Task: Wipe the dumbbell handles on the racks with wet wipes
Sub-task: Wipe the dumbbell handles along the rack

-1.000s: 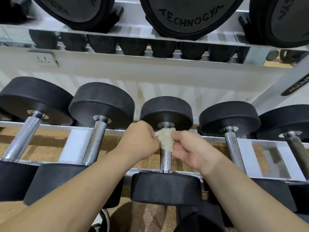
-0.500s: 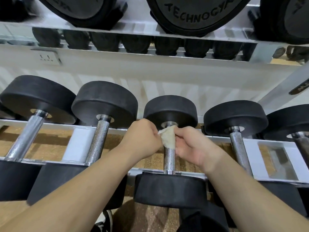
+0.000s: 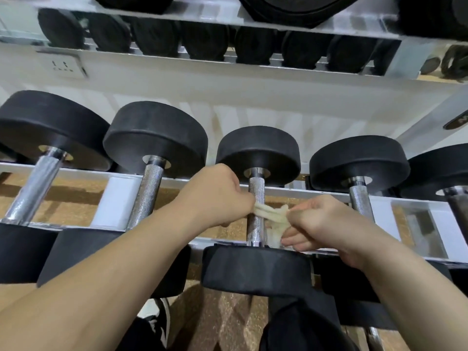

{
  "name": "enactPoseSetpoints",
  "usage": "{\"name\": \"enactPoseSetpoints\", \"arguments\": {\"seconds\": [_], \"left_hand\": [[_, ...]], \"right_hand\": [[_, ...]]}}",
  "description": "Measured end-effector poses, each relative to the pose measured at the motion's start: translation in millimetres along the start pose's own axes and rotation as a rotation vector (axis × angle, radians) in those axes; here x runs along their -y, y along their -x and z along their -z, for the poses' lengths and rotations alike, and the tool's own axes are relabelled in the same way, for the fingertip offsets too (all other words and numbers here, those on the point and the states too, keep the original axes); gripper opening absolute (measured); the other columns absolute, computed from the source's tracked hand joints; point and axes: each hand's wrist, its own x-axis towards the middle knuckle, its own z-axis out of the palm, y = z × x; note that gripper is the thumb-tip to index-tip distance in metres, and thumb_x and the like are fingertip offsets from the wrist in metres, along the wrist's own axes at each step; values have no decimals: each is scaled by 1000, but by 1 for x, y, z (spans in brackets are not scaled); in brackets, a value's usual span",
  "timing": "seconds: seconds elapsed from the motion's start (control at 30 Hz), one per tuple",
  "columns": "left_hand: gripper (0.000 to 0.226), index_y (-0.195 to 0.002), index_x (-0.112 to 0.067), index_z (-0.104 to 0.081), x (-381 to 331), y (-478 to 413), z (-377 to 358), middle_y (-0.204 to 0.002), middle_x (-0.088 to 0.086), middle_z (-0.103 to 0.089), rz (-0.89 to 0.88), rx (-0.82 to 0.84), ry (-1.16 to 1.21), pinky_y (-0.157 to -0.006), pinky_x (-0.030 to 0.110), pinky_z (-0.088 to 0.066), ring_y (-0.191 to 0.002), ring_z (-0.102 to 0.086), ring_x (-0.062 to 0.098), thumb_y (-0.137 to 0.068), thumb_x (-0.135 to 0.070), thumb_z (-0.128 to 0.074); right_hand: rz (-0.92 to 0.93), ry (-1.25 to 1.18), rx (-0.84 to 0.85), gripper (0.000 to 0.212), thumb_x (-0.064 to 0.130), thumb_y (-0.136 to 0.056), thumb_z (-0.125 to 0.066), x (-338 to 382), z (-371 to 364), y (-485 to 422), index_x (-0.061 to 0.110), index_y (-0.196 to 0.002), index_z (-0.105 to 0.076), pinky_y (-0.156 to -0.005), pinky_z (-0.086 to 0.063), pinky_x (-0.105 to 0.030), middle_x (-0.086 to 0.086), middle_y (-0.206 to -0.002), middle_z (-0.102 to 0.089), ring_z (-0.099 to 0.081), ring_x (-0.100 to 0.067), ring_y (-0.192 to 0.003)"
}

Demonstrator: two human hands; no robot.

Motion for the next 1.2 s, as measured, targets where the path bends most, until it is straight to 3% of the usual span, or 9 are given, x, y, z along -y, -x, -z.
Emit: {"name": "enactPoseSetpoints", "arguments": {"seconds": [0.2,0.37,0.53,0.6,0.67,0.77,0.9,1.1,1.2], "left_hand": [[25,-70,-1,-73,5,-4,-4,-64,17,-73,90,149,5,-65,40,-65,-57,-70,32,-74,-11,-50],[20,-84,11,-70,1,-11,-29,-74,24,-68,160,62,445,-75,60,-61,-66,-62,25,-84,-1,-53],[13,-89,-4,-68,7,-8,-44,-90,23,-74,233,118,591,-79,46,-65,-73,-70,25,-98,-11,-60],[16,-98,3,-69,13,-5,-43,-86,27,-72,261,168,561,-85,54,-61,-70,-66,29,-97,-8,-58],[13,-102,3,-69,15,0,-37,-87,30,-72,273,262,491,-90,53,-59,-73,-67,31,-97,-5,-59],[10,-94,-3,-68,15,1,-31,-89,31,-74,288,279,492,-89,52,-61,-79,-74,36,-93,5,-63],[19,-86,-2,-69,10,-10,-34,-88,22,-72,263,73,665,-79,48,-64,-78,-73,29,-88,13,-58],[19,-81,-7,-76,24,6,-42,-81,22,-76,225,168,470,-80,59,-62,-85,-76,37,-66,-2,-65],[11,-80,-8,-74,25,0,-33,-76,21,-76,183,195,434,-79,53,-64,-82,-77,36,-77,-1,-66]], "right_hand": [[-70,-40,25,20,10,-93,-52,1,-22,-28,7,-95,-72,-82,-64,-42,-14,-84,-75,-76,-24,-77],[-153,-559,195,37,9,-105,-39,5,-34,-43,4,-131,-65,-105,-53,-53,-23,-120,-72,-68,-39,-117],[-96,-321,88,25,4,-105,-46,-1,-33,-39,-1,-116,-69,-88,-61,-49,-23,-97,-78,-76,-38,-98],[-90,-216,83,21,-1,-103,-48,-4,-28,-31,-3,-105,-69,-66,-64,-38,-19,-77,-76,-77,-28,-70],[-92,-153,100,17,-3,-101,-51,-5,-20,-23,-4,-97,-67,-44,-51,-24,-16,-62,-71,-66,-16,-45],[-90,-109,95,14,-3,-97,-56,-3,-15,-23,-6,-102,-69,-56,-56,-27,-25,-81,-76,-71,-21,-54],[-79,-255,63,23,-3,-94,-55,2,-28,-33,-13,-110,-68,-81,-57,-42,-24,-84,-71,-67,-34,-71],[-41,-194,132,22,-3,-99,-51,-12,-20,-18,-5,-94,-72,-45,-48,-21,-17,-64,-71,-66,-15,-47],[44,-145,147,23,0,-99,-53,-2,-6,-2,-3,-95,-75,-71,-59,-26,-19,-84,-78,-78,-21,-74]]}}
